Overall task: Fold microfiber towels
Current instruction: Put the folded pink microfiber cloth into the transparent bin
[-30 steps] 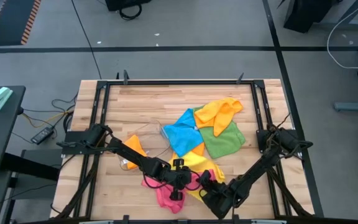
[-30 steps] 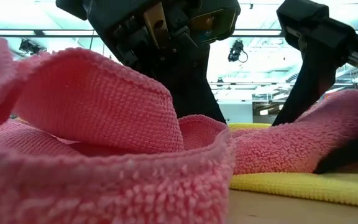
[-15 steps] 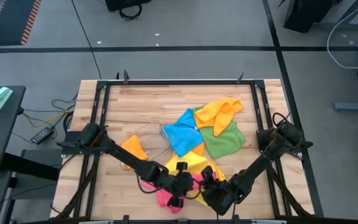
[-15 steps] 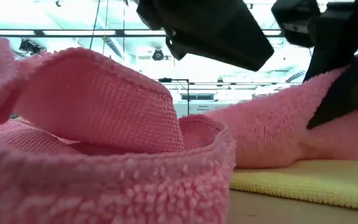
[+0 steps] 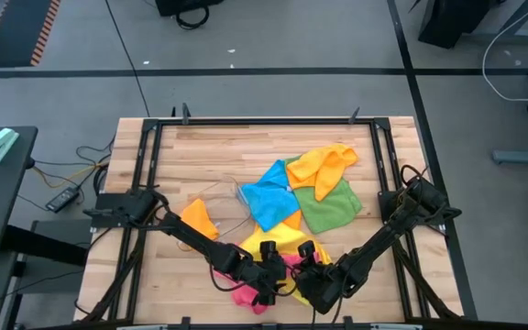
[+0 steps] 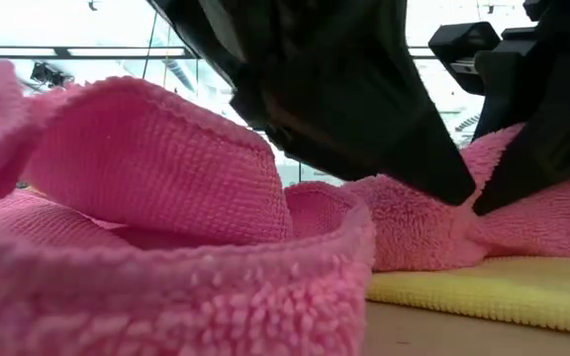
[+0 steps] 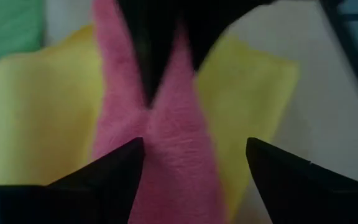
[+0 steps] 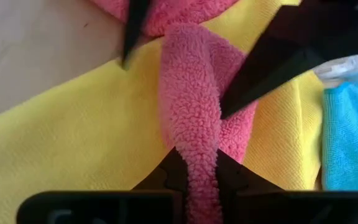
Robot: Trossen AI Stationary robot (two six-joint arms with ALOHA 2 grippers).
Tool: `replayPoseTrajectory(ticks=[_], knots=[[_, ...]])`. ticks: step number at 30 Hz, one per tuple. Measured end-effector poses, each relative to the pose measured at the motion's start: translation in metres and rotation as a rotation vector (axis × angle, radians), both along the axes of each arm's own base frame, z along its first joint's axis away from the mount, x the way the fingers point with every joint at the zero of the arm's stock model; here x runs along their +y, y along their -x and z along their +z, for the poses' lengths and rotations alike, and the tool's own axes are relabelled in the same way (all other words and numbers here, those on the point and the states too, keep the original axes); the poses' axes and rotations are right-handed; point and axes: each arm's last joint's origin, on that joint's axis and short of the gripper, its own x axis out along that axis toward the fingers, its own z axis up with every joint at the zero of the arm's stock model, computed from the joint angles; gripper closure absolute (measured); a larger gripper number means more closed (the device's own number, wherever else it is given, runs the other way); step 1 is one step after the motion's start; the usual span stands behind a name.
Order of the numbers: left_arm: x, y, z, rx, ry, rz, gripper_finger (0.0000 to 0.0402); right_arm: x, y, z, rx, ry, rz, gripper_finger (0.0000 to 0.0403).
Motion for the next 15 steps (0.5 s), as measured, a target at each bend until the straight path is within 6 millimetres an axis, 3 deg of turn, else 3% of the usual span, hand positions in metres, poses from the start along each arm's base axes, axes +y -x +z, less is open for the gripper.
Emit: replayPoseTrajectory(ticks=[7,15], knots=[[0.002,-0.001,-0.001,-0.012,-0.060,0.010,0.0128,-0.002,-0.003,0.001,-0.021,-0.047,-0.050,0.0363],[0.011,-0.003,-0.004,0.032,-0.062,0.011,0.0160,-0.004,-0.004,0.017,-0.079,-0.131,-0.105,0.0363]])
